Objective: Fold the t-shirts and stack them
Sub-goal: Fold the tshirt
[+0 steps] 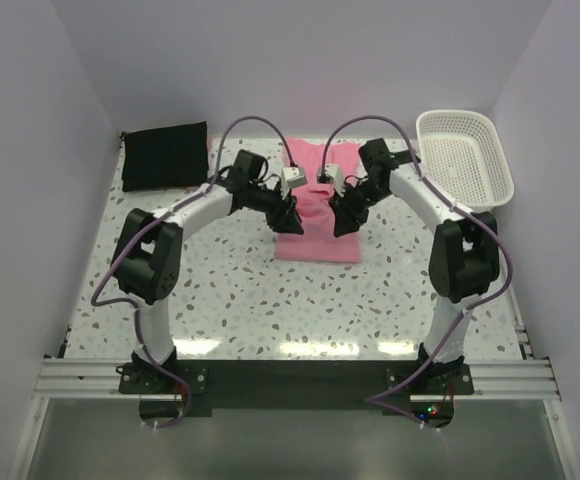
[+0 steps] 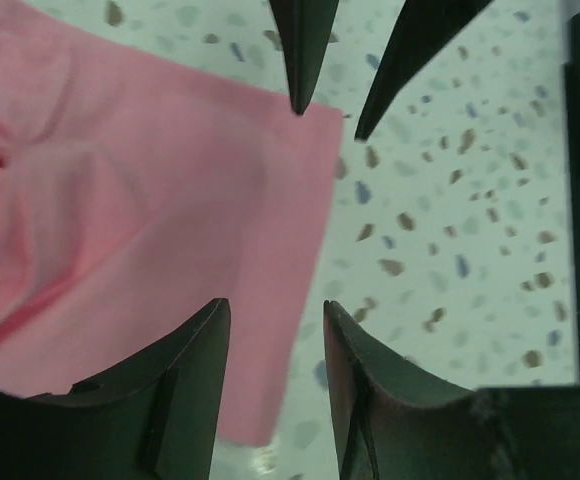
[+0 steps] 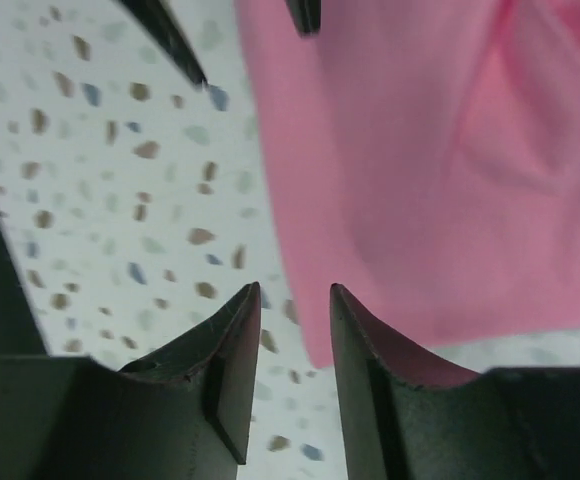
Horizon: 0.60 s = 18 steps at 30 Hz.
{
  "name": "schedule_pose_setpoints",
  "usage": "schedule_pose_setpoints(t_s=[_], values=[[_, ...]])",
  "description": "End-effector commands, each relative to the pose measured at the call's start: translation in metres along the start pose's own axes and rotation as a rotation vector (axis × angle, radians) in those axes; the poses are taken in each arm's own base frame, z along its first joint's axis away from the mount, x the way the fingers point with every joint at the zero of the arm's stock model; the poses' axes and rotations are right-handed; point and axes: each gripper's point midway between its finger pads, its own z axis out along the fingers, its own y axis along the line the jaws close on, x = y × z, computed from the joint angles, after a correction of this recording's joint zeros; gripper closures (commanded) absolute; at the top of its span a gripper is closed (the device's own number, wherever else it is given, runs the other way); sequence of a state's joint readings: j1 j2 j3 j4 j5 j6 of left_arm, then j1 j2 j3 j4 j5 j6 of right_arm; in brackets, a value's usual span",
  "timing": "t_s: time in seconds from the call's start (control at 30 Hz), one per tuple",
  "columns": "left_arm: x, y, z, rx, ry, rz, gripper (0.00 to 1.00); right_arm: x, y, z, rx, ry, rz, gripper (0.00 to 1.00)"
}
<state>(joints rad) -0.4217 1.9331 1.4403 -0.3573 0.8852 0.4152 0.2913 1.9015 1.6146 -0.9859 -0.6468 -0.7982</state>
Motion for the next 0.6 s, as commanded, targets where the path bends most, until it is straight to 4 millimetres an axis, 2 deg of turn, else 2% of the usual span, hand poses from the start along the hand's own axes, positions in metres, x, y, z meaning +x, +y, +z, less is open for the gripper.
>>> schedule_pose_setpoints(t_s=[0.0,0.03,0.1,0.13,0.23,0.33,0.37,0.43,0.47,0.57], values=[[0.007,-0.053,0.013,0.215,-0.038,-0.404,0.52,0.004,0.057,0.009,-0.263,-0.022,0.350,0.61],[-0.002,-0.054,0.017,0.232,-0.080,-0.387,0.52,0.005,0.058,0.015,-0.275,-0.032,0.397,0.59],[0.005,-0.058,0.022,0.241,-0.083,-0.491,0.50,0.001,0.057,0.023,-0.293,-0.055,0.451,0.54],[-0.003,-0.055,0.025,0.250,-0.123,-0.468,0.50,-0.001,0.056,0.031,-0.328,-0.069,0.514,0.53],[0.010,-0.051,0.035,0.275,-0.106,-0.589,0.48,0.002,0.058,0.042,-0.398,-0.041,0.621,0.48],[0.032,-0.039,0.042,0.260,-0.085,-0.690,0.48,0.027,0.058,0.058,-0.446,0.026,0.701,0.48],[0.045,-0.033,0.046,0.252,-0.074,-0.728,0.48,0.041,0.053,0.064,-0.446,0.051,0.735,0.50],[0.058,-0.026,0.047,0.240,-0.071,-0.794,0.48,0.057,0.047,0.068,-0.441,0.070,0.774,0.51],[0.069,-0.017,0.046,0.224,-0.068,-0.832,0.48,0.068,0.038,0.067,-0.425,0.071,0.804,0.52],[0.085,-0.011,0.041,0.200,-0.064,-0.888,0.48,0.090,0.021,0.069,-0.396,0.070,0.873,0.54]])
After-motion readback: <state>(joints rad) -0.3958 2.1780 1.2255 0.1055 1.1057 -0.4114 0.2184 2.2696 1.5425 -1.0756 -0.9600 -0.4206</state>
